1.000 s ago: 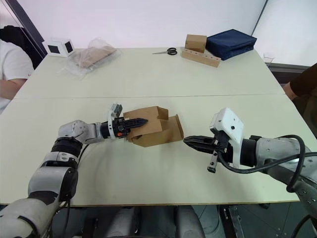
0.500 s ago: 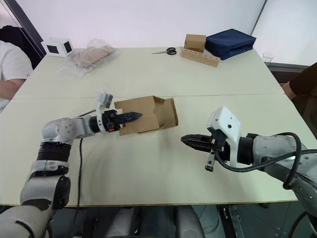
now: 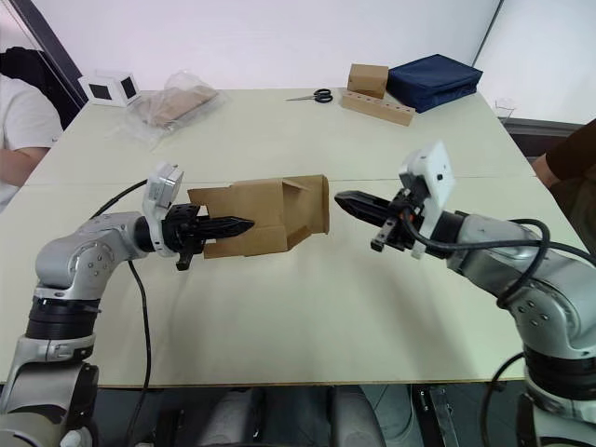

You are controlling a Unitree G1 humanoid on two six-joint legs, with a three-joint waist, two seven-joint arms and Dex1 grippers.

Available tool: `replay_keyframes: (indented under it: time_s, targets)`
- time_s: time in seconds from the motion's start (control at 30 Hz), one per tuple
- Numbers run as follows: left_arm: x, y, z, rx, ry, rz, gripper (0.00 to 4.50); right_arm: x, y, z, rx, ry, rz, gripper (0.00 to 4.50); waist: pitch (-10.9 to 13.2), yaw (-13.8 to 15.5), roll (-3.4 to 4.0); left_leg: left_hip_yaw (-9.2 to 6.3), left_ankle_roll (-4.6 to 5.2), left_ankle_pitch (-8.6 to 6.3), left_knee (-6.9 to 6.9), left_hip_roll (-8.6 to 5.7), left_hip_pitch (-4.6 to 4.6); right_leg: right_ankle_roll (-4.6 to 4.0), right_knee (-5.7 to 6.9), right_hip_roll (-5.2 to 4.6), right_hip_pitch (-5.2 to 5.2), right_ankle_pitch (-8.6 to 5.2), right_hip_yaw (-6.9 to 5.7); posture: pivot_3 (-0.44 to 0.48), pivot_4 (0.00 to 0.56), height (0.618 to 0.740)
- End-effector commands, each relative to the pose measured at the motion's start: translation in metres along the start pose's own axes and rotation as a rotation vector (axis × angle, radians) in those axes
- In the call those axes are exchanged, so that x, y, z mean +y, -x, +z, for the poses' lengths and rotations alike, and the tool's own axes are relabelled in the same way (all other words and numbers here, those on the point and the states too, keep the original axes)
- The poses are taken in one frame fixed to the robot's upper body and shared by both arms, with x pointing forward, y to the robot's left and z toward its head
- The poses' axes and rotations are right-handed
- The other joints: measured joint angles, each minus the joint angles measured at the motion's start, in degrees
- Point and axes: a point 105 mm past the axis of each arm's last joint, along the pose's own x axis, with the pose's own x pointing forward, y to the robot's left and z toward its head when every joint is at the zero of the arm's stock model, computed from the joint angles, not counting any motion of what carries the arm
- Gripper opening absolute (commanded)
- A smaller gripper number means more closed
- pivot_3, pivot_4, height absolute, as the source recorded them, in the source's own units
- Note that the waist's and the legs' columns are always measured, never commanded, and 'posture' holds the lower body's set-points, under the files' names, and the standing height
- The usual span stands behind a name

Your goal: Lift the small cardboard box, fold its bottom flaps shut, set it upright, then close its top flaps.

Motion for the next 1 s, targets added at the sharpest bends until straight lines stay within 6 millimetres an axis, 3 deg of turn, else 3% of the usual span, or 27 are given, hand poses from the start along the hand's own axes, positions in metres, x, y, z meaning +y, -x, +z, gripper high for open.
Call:
replay_keyframes:
  time_s: [0.03,0.3,0.6,1.0]
  targets:
    - [-0.01,-0.003,0.007,0.006,-0.061,-0.046,0.04,-0.003,-0.008,0.012,-0.055,0.039,-0.019,0.0,0.0,-0.01,0.01,0.0,0.0,0.0,-0.01,0.0,-0.01,0.0,0.0,0.0,-0.02,0.0,0.0,0.0,0.15,0.74]
    - [-0.015,-0.009,0.015,0.005,-0.094,-0.079,0.04,0.005,-0.034,0.001,-0.036,0.062,0.057,0.0,0.0,-0.06,0.01,-0.02,0.01,0.0,0.0,0.0,-0.04,0.0,0.02,0.02,-0.06,0.0,-0.01,0.0,0.15,0.74]
    - [-0.02,-0.019,0.015,0.003,-0.076,-0.121,0.04,0.028,-0.054,-0.002,-0.06,0.055,0.156,0.0,0.0,-0.08,0.01,-0.01,0.0,0.0,0.01,0.0,-0.12,0.0,0.05,0.01,-0.15,0.0,0.0,0.0,0.15,0.74]
    - [-0.014,-0.015,0.01,0.02,-0.078,-0.084,0.04,0.033,-0.056,0.003,-0.071,0.09,0.169,0.0,0.0,-0.11,0.01,-0.02,-0.01,0.01,0.01,0.0,-0.15,0.0,0.09,0.01,-0.2,0.0,0.0,0.0,0.15,0.74]
